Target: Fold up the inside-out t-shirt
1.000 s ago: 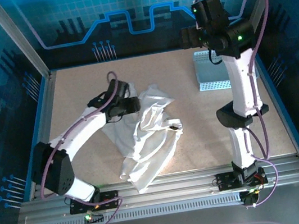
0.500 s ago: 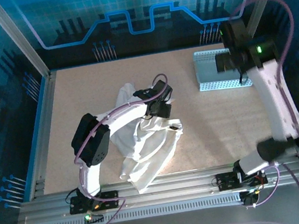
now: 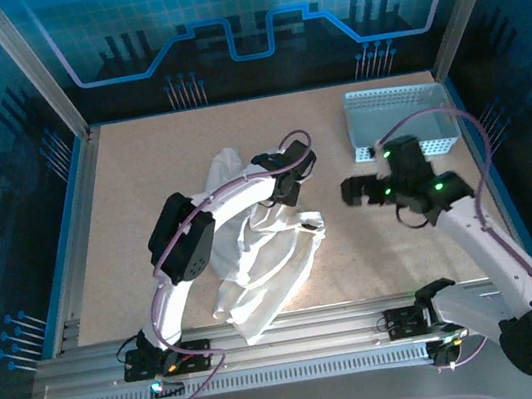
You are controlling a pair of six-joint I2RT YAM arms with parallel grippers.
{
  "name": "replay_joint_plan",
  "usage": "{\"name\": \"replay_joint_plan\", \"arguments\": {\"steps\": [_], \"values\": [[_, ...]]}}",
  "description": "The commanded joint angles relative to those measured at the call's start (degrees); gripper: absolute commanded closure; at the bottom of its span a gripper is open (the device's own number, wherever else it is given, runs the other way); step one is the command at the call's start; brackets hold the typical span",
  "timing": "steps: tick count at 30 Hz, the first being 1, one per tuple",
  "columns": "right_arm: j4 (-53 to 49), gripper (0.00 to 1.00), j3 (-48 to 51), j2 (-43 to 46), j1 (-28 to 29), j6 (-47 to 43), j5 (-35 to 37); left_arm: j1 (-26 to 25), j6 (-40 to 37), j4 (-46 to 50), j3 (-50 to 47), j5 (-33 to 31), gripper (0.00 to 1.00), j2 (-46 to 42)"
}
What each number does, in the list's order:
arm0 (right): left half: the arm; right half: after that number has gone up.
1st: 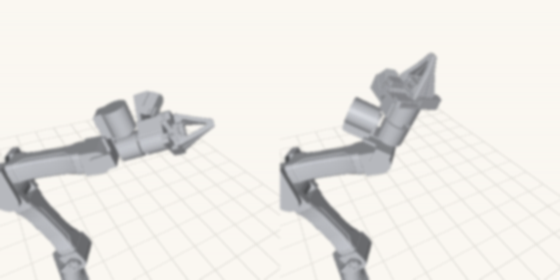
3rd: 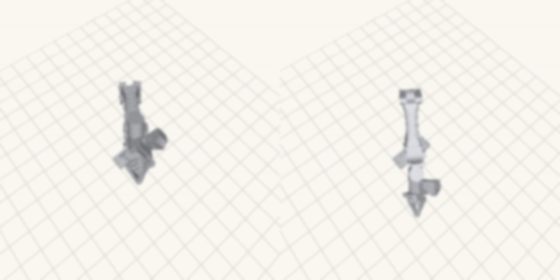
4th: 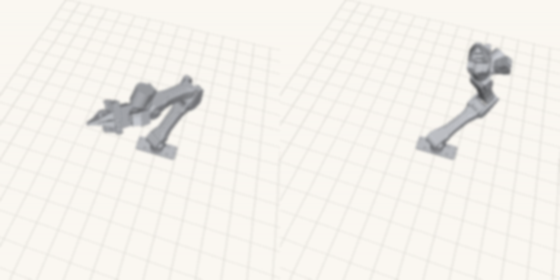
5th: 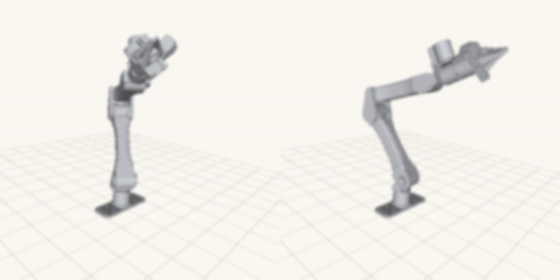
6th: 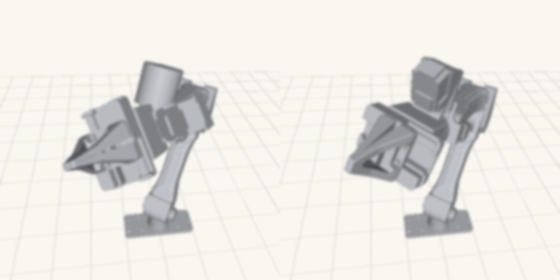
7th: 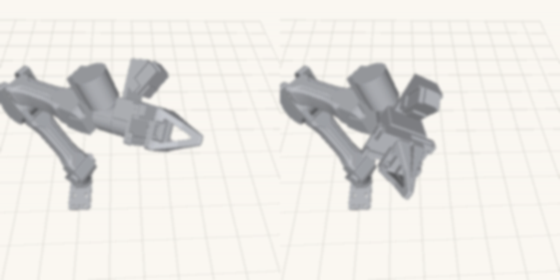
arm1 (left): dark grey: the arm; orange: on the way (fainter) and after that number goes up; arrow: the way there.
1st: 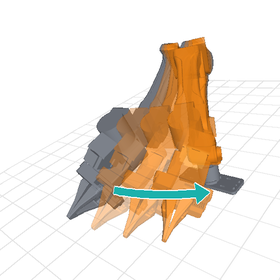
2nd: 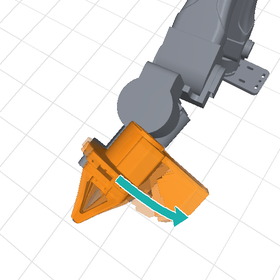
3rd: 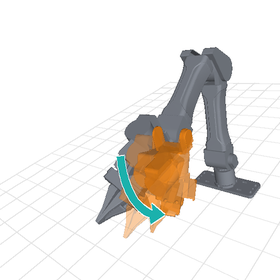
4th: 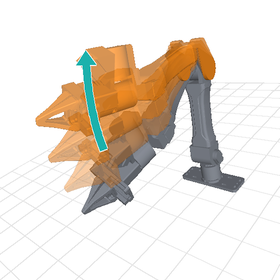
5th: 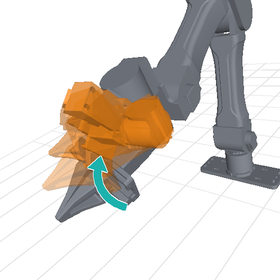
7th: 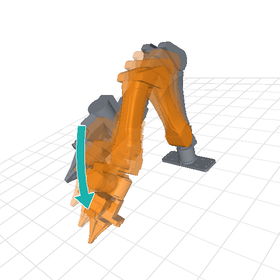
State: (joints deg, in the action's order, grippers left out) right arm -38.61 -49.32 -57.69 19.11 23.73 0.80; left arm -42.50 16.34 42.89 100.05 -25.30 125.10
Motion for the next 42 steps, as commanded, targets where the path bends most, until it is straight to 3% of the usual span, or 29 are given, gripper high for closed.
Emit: {"name": "replay_joint_plan", "arguments": {"steps": [1, 8, 12, 17, 21, 25, 27, 29, 33, 37, 42], "values": [[7.66, 0.0, 6.47, 0.61, 4.76, 8.58, 0.52, 0.46, -0.48, 3.48, 3.42, -1.32, 0.51, 2.13], [20.27, 0.0, 14.05, -8.81, 16.07, 18.63, -0.91, 3.06, 2.54, 1.61, 2.81, 3.9, 0.86, -0.8], [28.2, 0.03, 13.77, -16.13, 20.19, 21.51, -3.92, 5.27, 5.72, -0.71, 0.27, 7.88, 0.99, -4.37], [26.88, 0.23, 9.39, -25.65, 23.77, 22.55, -1.05, 7.46, 8.26, -2.8, -2.69, 10.07, 1.0, -9.56], [24.6, 0.54, 7.61, -27.37, 23.95, 21.22, 1.7, 9.15, 9.48, -3.9, -4.96, 10.34, 1.0, -14.09], [13.17, 0.87, 3.67, -24.0, 23.95, 17.01, 12.97, 13.05, 10.79, -4.86, -8.12, 10.77, 1.0, -20.35], [8.72, 0.97, 2.34, -21.21, 23.51, 12.84, 19.6, 15.66, 11.5, -5.89, -10.01, 11.53, 1.0, -24.13], [5.13, 1.0, 1.17, -17.84, 21.41, 8.58, 23.96, 18.34, 12.28, -6.39, -11.69, 11.97, 1.0, -27.97], [1.02, 1.0, -2.74, -7.48, 12.38, -0.94, 24.89, 23.28, 14.9, -7.11, -15.14, 12.58, 1.0, -36.49], [0.8, 1.0, -7.63, 1.07, 5.1, -7.91, 19.01, 26.53, 17.85, -11.66, -22.32, 15.81, 1.0, -46.0], [1.36, 1.0, -10.14, 2.75, 5.39, -10.24, 11.26, 27.12, 22.16, -12.27, -31.93, 18.76, 1.0, -52.88]]}}
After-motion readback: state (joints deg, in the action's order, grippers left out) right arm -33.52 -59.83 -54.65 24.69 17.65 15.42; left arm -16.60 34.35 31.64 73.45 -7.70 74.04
